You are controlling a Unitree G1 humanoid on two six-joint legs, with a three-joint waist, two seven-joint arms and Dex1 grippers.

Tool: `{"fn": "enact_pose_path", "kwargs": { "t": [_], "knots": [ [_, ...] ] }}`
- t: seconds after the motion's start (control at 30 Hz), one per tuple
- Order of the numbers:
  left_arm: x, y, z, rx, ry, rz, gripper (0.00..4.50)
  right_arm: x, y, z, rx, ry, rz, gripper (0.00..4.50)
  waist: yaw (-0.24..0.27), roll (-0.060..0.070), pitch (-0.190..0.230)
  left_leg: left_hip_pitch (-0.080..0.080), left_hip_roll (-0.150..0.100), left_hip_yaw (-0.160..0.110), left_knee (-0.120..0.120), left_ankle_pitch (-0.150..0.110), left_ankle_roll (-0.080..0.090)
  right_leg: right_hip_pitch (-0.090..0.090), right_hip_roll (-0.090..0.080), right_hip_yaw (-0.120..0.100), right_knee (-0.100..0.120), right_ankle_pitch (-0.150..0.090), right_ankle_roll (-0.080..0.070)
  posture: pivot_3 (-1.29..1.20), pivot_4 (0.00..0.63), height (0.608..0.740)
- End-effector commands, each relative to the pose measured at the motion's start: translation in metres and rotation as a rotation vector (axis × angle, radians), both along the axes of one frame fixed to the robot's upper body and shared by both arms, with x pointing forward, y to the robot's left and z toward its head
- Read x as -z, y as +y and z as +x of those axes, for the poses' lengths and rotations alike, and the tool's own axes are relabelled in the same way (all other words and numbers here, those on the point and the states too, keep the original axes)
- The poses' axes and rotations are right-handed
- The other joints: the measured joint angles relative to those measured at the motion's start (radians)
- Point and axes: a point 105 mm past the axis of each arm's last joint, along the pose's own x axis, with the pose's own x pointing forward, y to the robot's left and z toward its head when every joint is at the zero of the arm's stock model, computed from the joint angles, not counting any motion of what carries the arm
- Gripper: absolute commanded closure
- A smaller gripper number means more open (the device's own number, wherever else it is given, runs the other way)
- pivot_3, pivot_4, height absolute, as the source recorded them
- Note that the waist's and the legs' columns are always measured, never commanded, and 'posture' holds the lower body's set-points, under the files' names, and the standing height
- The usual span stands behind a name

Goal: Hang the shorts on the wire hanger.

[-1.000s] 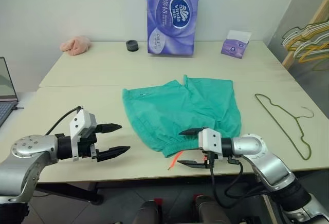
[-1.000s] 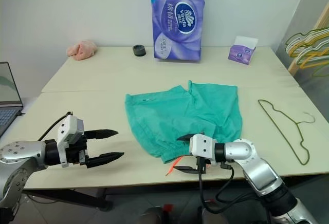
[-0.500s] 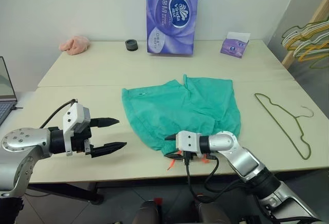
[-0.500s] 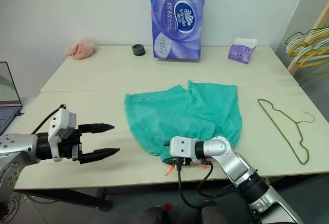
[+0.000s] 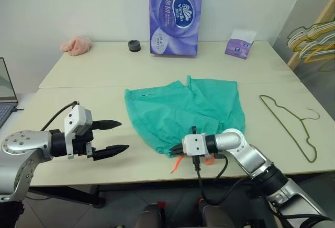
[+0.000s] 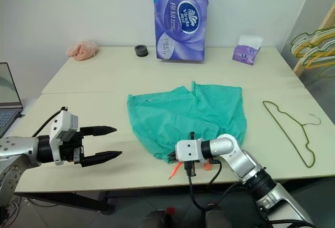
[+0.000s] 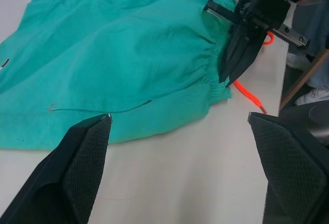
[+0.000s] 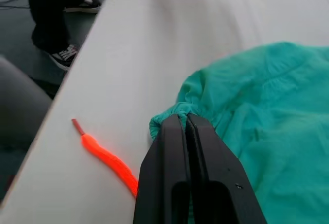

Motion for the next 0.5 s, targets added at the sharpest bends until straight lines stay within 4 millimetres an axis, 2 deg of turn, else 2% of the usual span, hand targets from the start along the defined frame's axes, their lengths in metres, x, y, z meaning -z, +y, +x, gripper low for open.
{"fn": "enact_pose_path", "kwargs": {
  "t": [0.03,0.17,0.3,0.43,0.5],
  "knots": [
    [-0.005,-0.006,-0.001,0.022,-0.027,0.006,0.0,-0.007,-0.013,-0.009,-0.115,-0.068,-0.052,4.46,0.001,0.0,0.0,0.0,0.0,0.0,0.0,0.0,0.0,0.0,0.0,0.0,0.0,0.0,0.0,-0.05,0.105,0.74],
    [-0.002,-0.01,-0.001,0.037,-0.019,0.007,0.0,-0.002,-0.039,-0.019,-0.181,-0.084,-0.147,4.46,0.001,0.0,0.0,0.0,0.0,0.0,0.0,0.0,0.0,0.0,0.0,0.0,0.0,0.0,0.0,-0.06,0.107,0.74],
    [0.006,-0.016,-0.004,0.068,0.003,0.013,0.0,0.01,-0.082,-0.023,-0.228,-0.119,-0.328,4.46,0.002,0.0,0.0,0.0,0.0,0.001,0.0,0.0,0.0,0.0,0.0,0.0,0.0,-0.001,0.002,-0.09,0.11,0.74],
    [0.01,-0.024,-0.004,0.097,0.013,0.0,0.0,0.007,-0.125,-0.005,-0.189,-0.189,-0.482,4.46,0.003,0.0,0.0,0.001,0.0,0.002,0.001,0.0,0.0,0.001,0.0,0.001,0.0,-0.003,0.004,-0.1,0.112,0.74],
    [0.011,-0.028,-0.003,0.111,0.014,-0.006,0.0,0.001,-0.135,0.003,-0.169,-0.218,-0.5,4.46,0.002,0.0,0.0,0.001,0.0,0.003,0.001,0.0,0.0,0.001,0.0,0.001,0.0,-0.002,0.004,-0.11,0.112,0.74]
  ]
}}
